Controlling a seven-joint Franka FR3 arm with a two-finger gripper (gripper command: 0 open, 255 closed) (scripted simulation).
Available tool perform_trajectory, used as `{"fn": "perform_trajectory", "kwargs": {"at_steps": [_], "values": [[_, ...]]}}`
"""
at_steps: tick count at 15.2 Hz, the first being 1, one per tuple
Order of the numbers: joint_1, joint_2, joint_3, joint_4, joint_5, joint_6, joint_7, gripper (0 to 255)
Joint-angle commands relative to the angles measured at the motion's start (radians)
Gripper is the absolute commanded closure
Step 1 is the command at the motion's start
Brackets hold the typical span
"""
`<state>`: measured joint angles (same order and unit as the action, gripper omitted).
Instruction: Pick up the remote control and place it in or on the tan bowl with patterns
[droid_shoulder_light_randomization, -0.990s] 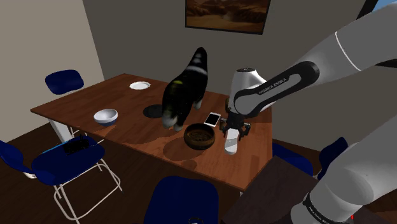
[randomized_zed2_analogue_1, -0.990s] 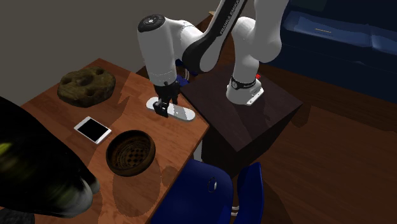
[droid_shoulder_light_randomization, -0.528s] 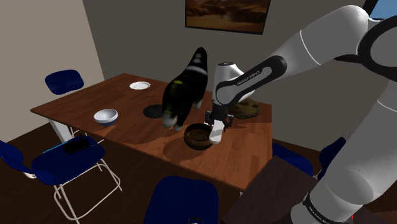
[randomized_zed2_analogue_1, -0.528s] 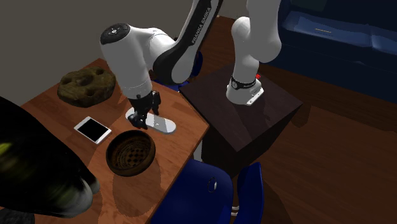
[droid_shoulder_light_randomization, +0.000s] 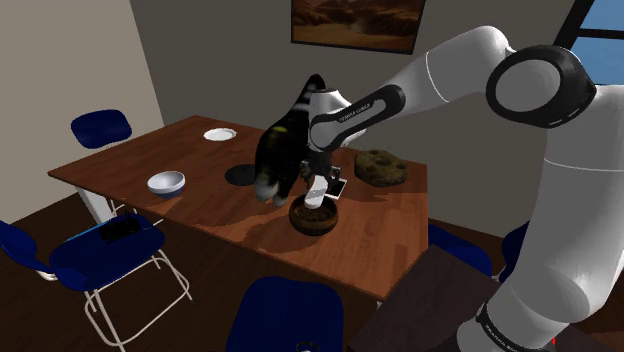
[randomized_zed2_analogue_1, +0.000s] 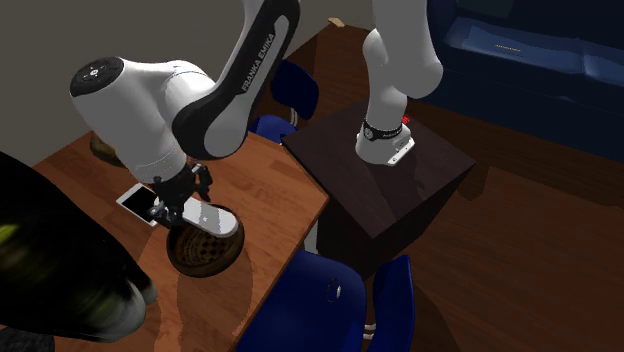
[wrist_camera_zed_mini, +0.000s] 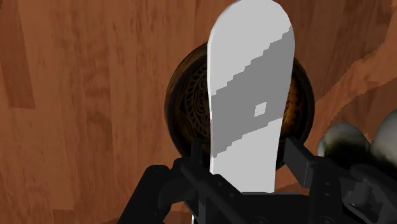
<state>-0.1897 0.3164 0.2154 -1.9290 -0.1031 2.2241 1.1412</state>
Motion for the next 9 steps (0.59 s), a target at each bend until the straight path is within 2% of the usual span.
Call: {"fn": "perform_trajectory", "kwargs": {"at_steps": [1, 9], "values": [[0.008, 0.048, -0.003, 0.058, -0.01, -0.01, 0.008, 255], [0.015, 0.11, -0.012, 0.033, -0.03, 0.075, 0.022, 255]]}}
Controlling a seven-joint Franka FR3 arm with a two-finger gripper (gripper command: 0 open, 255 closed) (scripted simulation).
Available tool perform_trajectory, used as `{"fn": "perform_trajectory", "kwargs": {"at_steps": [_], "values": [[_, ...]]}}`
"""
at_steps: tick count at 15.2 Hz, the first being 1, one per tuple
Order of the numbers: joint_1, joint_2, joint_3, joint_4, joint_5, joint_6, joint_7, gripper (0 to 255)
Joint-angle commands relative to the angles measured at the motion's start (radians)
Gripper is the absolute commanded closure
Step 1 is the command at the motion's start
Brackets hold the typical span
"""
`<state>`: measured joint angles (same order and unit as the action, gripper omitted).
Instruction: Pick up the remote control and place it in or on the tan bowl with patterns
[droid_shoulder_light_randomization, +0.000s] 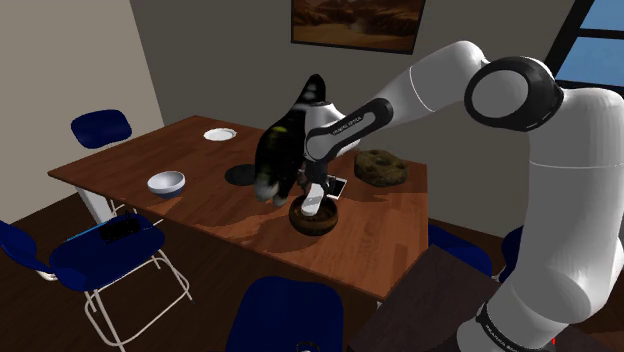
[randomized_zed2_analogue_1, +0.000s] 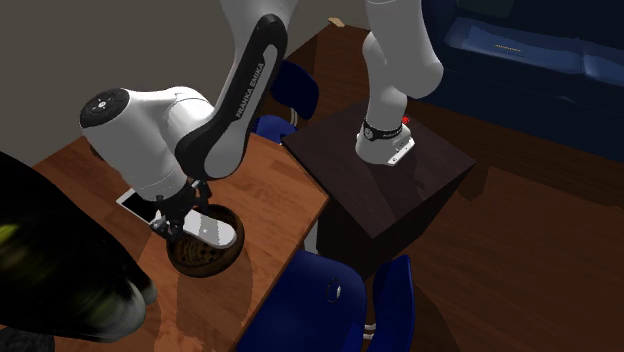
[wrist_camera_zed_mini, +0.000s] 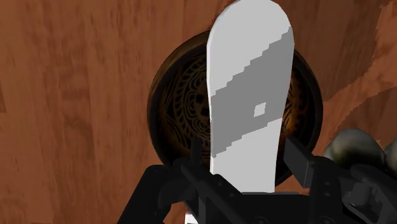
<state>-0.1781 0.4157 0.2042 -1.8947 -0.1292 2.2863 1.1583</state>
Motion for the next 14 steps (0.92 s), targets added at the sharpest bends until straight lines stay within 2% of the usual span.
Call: {"fn": "perform_trajectory", "kwargs": {"at_steps": [1, 6, 13, 14], "values": [[0.004, 0.019, -0.003, -0.004, -0.006, 0.024, 0.006, 255], [0.009, 0.063, -0.01, -0.011, -0.019, 0.073, 0.015, 255], [0.009, 0.063, -0.01, -0.011, -0.019, 0.073, 0.015, 255], [0.009, 0.061, -0.01, -0.012, -0.019, 0.073, 0.015, 0]]}}
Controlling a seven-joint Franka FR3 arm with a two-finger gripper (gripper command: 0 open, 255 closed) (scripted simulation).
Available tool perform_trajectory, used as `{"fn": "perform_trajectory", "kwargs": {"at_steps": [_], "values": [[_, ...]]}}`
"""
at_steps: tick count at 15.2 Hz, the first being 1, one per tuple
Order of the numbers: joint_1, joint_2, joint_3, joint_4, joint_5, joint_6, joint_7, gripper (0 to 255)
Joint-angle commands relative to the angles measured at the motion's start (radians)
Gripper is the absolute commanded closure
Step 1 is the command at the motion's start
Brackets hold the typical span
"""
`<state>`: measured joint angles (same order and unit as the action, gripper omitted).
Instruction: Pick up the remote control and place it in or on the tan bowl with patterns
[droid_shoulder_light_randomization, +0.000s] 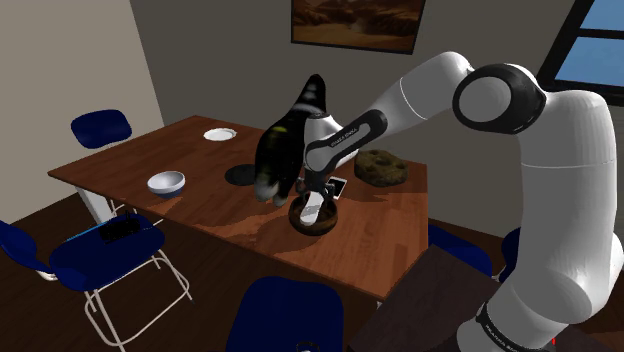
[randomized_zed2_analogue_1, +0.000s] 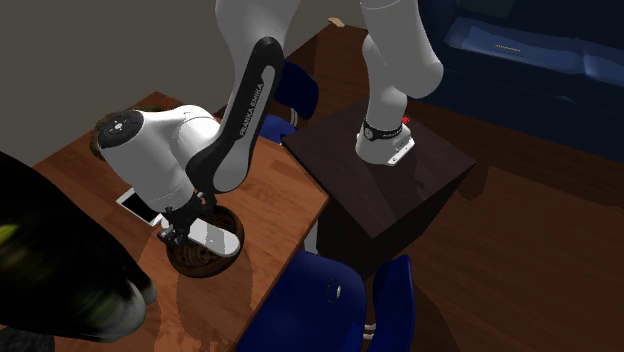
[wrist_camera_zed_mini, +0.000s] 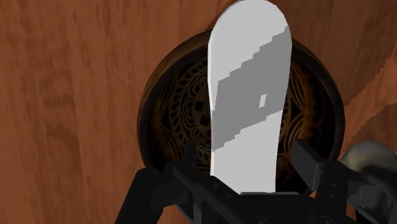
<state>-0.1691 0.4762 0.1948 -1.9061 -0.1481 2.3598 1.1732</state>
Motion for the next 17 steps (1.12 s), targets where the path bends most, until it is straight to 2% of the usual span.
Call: {"fn": "perform_trajectory", "kwargs": {"at_steps": [1, 5, 9, 17], "values": [[-0.001, 0.0, 0.0, -0.001, 0.0, -0.001, 0.0, 0], [0.0, 0.002, -0.001, 0.0, 0.0, 0.0, 0.0, 0], [-0.009, -0.077, 0.013, 0.022, 0.024, -0.099, -0.015, 0], [-0.008, -0.077, 0.013, 0.022, 0.024, -0.099, -0.015, 0]]}}
